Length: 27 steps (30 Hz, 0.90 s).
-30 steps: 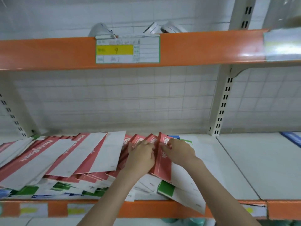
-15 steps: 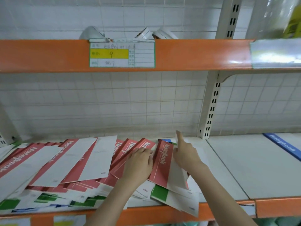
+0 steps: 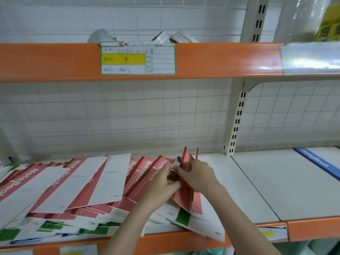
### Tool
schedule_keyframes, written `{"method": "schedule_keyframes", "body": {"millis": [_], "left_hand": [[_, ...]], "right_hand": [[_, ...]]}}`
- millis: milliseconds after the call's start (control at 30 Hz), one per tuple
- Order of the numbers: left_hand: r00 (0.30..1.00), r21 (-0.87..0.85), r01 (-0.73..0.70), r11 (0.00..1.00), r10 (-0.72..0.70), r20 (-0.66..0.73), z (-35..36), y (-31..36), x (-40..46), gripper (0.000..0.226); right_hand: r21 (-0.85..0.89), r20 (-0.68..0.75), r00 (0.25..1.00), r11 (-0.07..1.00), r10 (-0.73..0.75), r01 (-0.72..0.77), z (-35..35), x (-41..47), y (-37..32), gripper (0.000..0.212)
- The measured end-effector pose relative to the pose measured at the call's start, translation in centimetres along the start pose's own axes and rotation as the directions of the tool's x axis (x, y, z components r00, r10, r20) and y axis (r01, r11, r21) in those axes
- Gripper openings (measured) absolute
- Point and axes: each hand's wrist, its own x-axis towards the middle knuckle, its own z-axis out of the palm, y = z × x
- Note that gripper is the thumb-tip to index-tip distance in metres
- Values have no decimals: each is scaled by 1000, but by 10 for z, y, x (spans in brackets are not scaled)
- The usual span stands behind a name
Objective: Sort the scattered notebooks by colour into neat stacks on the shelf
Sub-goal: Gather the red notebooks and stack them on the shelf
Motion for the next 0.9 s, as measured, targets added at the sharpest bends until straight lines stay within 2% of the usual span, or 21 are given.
{"method": "schedule_keyframes", "body": {"millis": [100,167,200,233,267,300,333,367,400,500,567,633,733,767,833,900], "left_hand": [[994,-21,-63,998,64,91,-5,4,-5,33],[994,103,-83,991,76,78,-9,4,-7,28],[997,273,-73,959,69,24,-13,3,-8,31],[997,493,-33,869,66,-49,-19,2,-8,37],[991,678,42,734,55,-120,-24,1,-10,45],[984,780,135,611,13,-180,-29,0,-13,55],[974,822,212,528,-46,-222,-32,-2,-15,66],[964,835,260,485,-86,-250,-32,-3,-17,76],[958,838,286,466,-104,-269,-31,-5,-19,84],[940,824,338,455,-119,-320,-26,-8,-18,92],[924,796,378,472,-145,-353,-27,-5,-15,83],[922,721,371,585,-140,-361,-28,-3,-12,69],[956,600,196,776,-14,-294,-37,0,-9,41],[969,527,136,839,-1,-249,-42,0,-8,38],[985,254,104,962,-65,-157,-53,1,-6,36],[975,-40,171,984,-175,-134,-59,2,-6,42]], "right_hand": [[80,58,998,997,3,-8,-3,2,-5,32],[104,73,997,995,-15,7,-4,3,-11,56],[100,69,997,994,-42,35,-4,3,-13,64],[82,60,995,994,-74,69,-4,3,-14,67],[61,65,994,995,-84,80,-4,2,-16,64],[46,70,993,995,-96,93,-5,2,-17,53],[48,79,992,995,-96,93,-7,1,-19,36],[57,81,992,994,-94,90,-8,0,-23,21],[64,79,992,993,-101,96,-7,0,-27,16],[66,79,988,989,-135,130,0,-1,-42,27],[86,83,987,988,-139,132,3,-1,-50,29],[125,93,987,985,-132,120,5,0,-55,30],[166,115,984,979,-140,119,8,-3,-60,42],[156,117,982,979,-147,128,8,-3,-62,46],[136,113,984,983,-138,122,9,-2,-64,50],[154,117,986,983,-118,99,10,0,-64,50]]}}
